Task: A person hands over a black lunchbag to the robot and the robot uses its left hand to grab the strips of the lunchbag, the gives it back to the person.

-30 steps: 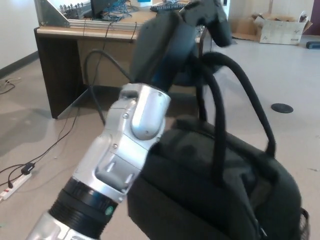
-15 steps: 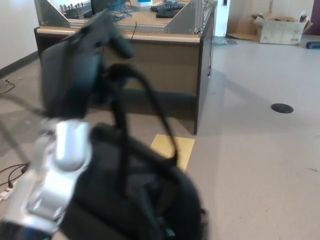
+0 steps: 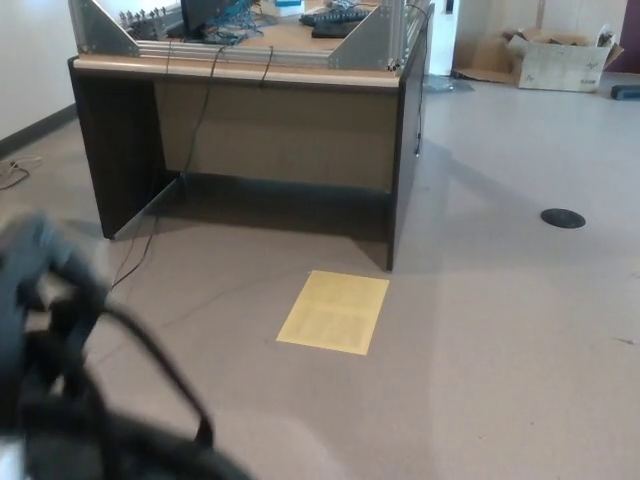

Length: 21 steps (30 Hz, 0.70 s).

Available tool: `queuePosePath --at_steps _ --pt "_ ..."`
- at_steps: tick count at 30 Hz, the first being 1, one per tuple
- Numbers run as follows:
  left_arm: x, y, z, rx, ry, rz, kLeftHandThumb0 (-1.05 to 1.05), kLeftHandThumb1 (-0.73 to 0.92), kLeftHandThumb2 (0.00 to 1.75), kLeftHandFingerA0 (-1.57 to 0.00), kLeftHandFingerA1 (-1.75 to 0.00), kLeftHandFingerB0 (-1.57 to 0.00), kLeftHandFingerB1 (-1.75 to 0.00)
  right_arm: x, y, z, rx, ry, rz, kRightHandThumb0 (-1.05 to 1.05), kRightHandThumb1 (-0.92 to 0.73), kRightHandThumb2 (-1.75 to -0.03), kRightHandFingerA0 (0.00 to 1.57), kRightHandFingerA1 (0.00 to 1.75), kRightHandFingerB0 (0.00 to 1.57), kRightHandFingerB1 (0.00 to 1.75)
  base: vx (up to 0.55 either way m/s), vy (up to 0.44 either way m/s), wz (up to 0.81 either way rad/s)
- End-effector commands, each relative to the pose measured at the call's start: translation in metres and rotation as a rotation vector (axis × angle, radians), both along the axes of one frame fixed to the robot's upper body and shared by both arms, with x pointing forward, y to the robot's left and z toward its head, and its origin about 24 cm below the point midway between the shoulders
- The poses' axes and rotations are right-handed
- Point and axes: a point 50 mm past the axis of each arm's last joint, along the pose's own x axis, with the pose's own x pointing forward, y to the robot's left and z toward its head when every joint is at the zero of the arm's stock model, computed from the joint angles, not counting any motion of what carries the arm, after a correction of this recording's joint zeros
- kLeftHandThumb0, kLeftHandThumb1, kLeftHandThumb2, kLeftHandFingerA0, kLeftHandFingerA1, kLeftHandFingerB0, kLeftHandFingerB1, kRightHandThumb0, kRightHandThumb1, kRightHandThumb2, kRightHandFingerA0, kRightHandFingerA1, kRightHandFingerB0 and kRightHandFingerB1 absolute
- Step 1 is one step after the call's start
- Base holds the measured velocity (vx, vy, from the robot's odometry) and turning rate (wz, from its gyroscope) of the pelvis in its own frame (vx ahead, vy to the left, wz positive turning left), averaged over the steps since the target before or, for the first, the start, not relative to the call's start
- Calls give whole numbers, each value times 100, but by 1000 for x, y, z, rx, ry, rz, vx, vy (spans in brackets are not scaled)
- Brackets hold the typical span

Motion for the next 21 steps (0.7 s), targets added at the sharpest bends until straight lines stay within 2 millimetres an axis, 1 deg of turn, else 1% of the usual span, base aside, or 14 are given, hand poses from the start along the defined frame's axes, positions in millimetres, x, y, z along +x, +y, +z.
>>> queuePosePath --at_steps 1,2,5,6,7,10,11,12,13,14,17,19,20,21 --pt "-57 31 -61 17 -59 60 -11 61 57 -88 -175 -68 -172 -1 -7 3 -44 -12 24 -67 -75 -63 52 43 48 41 0 0 0" --pt "-59 32 -64 19 -52 67 -11 61 57 -88 -175 -68 -172 -1 -7 3 -46 -13 25 -67 -75 -63 52 43 48 41 0 0 0" --pt "-69 48 -86 14 9 133 -10 60 57 -86 -175 -65 -174 2 -4 4 -43 -12 28 -66 -75 -63 52 43 48 41 0 0 0" --pt "-71 50 -88 16 15 141 -10 60 57 -86 -175 -65 -174 3 -4 4 -43 -12 31 -66 -75 -63 52 43 48 41 0 0 0" --pt "-80 58 -98 4 61 162 -9 61 56 -83 -175 -63 -175 2 -3 4 -40 -7 33 -67 -75 -63 52 43 48 41 0 0 0" --pt "-87 64 -106 9 86 183 -5 60 57 -83 -175 -62 -175 3 -4 4 -41 -7 33 -66 -75 -63 52 44 48 41 0 0 0" --pt "-93 68 -109 8 104 196 -8 62 56 -83 -175 -64 -175 3 -4 4 -34 -7 29 -68 -63 -101 48 58 37 51 0 0 0" --pt "-95 70 -111 8 108 203 -12 64 56 -83 -175 -67 -171 3 -3 3 -33 -6 28 -67 -74 -63 53 43 48 41 0 0 0" --pt "-97 72 -111 11 106 208 -12 64 56 -83 -175 -67 -171 3 -3 3 -35 -4 29 -67 -74 -63 53 43 48 41 0 0 0" --pt "-100 74 -112 18 110 222 -12 65 55 -83 -175 -65 -175 3 -3 3 -30 -2 27 -68 -63 -101 49 58 37 51 0 0 0" --pt "-102 77 -111 24 108 224 -13 65 56 -84 -175 -67 -175 3 -3 3 -29 -6 22 -68 -63 -101 49 59 37 51 0 0 0" --pt "-104 77 -108 27 101 203 -12 64 55 -79 -175 -61 -175 3 -3 2 -30 -4 19 -69 -63 -102 48 58 37 51 0 0 0" --pt "-104 77 -106 33 90 196 -12 64 56 -79 -175 -60 -175 2 -3 2 -30 -5 18 -68 -74 -63 54 44 49 41 0 0 0" --pt "-103 76 -103 39 77 187 -12 64 56 -79 -175 -60 -175 2 -3 2 -30 -8 17 -68 -74 -63 54 44 49 41 0 0 0"
